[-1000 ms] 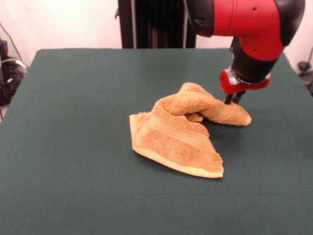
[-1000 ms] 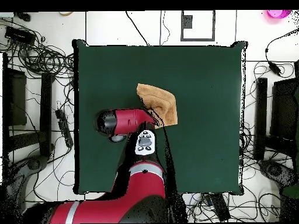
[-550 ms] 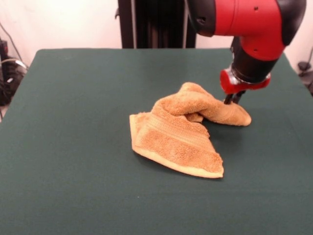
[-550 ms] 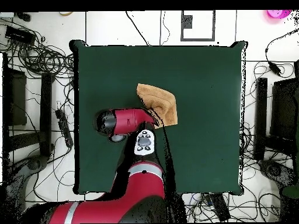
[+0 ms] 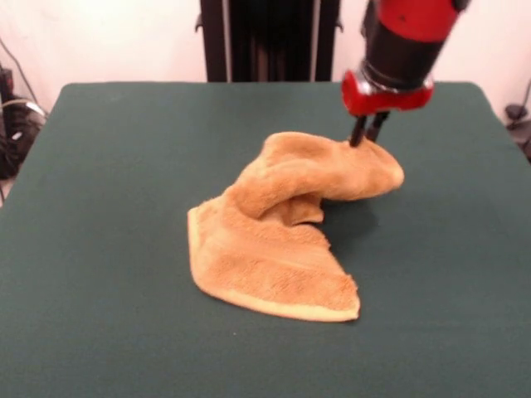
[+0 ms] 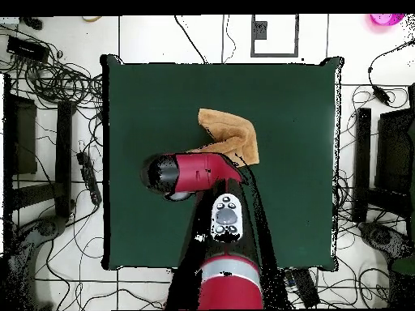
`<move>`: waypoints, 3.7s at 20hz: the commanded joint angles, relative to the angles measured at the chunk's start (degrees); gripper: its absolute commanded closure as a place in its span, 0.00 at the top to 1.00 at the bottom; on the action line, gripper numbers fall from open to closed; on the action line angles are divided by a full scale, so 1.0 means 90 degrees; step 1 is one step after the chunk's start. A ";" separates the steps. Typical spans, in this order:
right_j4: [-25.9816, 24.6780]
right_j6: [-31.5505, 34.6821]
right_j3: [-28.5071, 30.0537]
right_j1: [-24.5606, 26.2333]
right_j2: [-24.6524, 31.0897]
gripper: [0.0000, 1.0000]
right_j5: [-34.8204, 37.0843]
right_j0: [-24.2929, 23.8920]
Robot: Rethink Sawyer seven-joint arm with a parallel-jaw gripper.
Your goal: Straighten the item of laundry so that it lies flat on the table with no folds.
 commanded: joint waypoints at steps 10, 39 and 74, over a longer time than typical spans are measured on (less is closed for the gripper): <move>-0.1104 -0.0069 0.0456 -0.0134 0.0341 0.00 0.0024 -0.0225; -0.2500 -0.0793 0.2190 -0.1473 0.1243 0.00 -0.0567 -0.2082; -0.4902 0.0053 0.4178 -0.1732 0.1072 0.00 -0.2211 -0.2970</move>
